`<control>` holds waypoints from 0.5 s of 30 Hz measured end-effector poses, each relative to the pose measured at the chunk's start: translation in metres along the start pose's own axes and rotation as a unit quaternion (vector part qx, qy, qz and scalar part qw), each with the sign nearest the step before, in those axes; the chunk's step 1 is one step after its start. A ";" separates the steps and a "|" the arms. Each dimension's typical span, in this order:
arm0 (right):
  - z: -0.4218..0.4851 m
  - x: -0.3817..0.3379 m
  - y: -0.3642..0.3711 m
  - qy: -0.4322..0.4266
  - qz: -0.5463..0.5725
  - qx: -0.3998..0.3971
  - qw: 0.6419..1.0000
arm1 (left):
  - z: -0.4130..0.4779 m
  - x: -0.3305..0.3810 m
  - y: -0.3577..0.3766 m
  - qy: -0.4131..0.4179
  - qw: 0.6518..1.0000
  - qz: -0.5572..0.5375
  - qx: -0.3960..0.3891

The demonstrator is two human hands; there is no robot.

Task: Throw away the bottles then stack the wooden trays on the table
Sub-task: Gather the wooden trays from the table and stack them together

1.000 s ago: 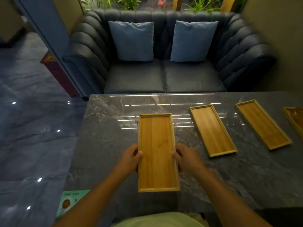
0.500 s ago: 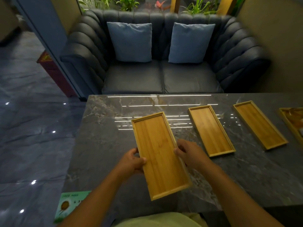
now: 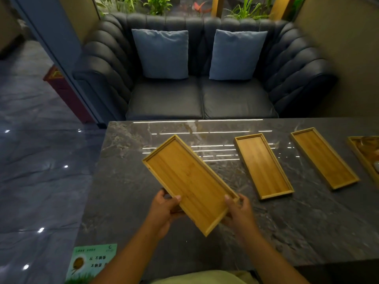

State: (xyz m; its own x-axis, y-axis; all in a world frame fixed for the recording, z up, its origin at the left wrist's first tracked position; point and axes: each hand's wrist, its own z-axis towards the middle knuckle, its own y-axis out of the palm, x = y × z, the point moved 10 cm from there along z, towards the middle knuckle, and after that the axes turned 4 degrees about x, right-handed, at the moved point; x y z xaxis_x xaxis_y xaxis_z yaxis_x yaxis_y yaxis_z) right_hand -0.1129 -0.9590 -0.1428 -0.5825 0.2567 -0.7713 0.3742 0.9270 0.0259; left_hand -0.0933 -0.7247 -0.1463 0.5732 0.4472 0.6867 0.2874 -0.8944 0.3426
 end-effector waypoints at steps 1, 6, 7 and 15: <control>-0.003 0.007 0.005 0.013 0.037 -0.009 0.999 | -0.001 -0.001 0.004 -0.001 1.000 -0.020 0.004; -0.004 0.015 0.017 -0.001 0.069 0.010 0.998 | -0.008 -0.012 0.026 -0.013 0.994 -0.112 0.012; -0.004 0.013 0.017 -0.002 0.077 0.018 0.997 | -0.009 -0.014 0.028 -0.015 0.993 -0.118 0.014; 0.006 0.017 0.010 0.022 0.105 0.022 0.994 | -0.004 -0.016 0.013 -0.036 0.986 -0.161 0.038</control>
State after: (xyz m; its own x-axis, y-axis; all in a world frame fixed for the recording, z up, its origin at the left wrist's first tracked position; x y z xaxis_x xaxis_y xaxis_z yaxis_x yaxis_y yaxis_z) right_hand -0.1145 -0.9476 -0.1596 -0.5185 0.4561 -0.7233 0.5217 0.8390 0.1550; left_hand -0.1019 -0.7433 -0.1505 0.4959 0.7088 0.5017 0.5177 -0.7051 0.4845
